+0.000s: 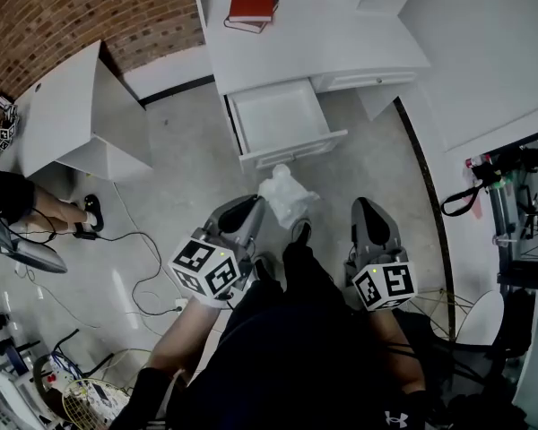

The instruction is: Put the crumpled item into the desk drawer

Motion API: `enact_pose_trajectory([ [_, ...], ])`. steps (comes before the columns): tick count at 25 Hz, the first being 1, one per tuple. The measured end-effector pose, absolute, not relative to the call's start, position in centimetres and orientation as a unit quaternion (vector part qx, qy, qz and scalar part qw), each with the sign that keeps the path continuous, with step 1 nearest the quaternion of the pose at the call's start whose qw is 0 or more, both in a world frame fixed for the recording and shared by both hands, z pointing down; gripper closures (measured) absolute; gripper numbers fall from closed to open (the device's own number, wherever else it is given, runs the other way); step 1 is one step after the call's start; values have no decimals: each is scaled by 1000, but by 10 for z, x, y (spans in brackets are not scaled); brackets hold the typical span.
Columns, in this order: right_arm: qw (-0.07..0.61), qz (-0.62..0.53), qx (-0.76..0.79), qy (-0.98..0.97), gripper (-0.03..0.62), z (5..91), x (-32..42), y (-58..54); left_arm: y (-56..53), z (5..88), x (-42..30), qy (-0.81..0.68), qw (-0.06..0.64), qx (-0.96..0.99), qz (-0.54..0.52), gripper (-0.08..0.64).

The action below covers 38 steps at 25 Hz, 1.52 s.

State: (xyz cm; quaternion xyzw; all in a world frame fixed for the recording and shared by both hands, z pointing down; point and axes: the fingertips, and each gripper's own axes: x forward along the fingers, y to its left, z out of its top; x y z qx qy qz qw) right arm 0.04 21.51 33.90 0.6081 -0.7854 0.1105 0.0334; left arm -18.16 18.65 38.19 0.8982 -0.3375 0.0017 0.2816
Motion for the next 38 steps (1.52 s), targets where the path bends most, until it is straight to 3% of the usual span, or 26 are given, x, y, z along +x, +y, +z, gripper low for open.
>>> enact_pose_trajectory([
  [17,-20,123,572,-810,591,338,61,72,59,366,-157,-406,243,881,28,541],
  [38,8,53,556,-829,590,315,122,-55,-57,349,-154,-422,214,880,30,541],
])
